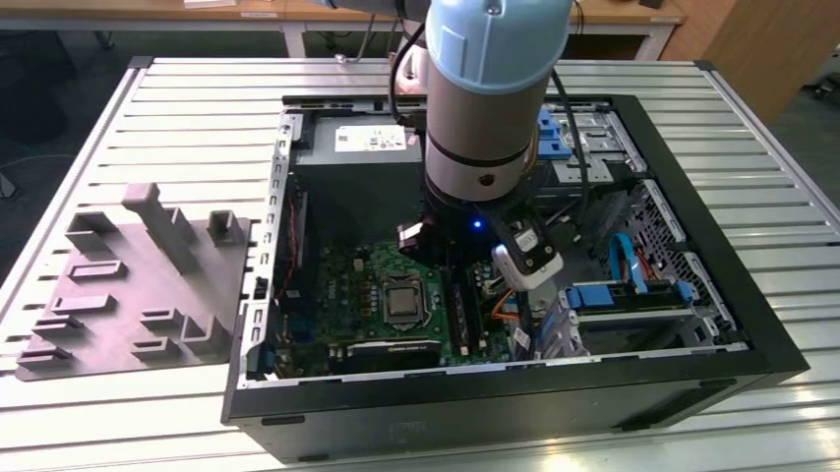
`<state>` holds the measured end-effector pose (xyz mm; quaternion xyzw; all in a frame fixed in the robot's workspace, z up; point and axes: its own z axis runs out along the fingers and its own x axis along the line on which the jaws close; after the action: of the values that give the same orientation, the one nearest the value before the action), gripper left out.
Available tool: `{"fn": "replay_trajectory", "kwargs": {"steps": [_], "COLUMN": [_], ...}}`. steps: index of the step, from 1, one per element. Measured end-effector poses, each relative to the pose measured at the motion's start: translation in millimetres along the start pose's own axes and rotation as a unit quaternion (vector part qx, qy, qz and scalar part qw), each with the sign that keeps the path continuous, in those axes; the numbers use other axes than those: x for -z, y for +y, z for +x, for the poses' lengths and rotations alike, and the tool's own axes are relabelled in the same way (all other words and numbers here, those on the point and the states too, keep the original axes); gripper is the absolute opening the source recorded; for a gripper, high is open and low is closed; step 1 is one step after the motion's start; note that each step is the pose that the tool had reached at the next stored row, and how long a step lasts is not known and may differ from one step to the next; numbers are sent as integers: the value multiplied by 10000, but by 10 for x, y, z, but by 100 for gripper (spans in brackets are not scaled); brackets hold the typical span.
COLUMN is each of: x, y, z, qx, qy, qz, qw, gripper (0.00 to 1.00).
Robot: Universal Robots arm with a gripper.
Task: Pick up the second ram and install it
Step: 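Insert the second ram into the second slot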
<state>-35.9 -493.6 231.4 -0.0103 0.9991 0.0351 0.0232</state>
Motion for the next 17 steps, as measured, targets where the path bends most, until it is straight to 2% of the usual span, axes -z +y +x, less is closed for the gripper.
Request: {"fn": "replay_trajectory", "kwargs": {"steps": [17], "x": [-20], "y": [-3], "z": [11], "qx": [-1], "qy": [0], "qz": [-14], "qw": [10000], "gripper": [12]}}
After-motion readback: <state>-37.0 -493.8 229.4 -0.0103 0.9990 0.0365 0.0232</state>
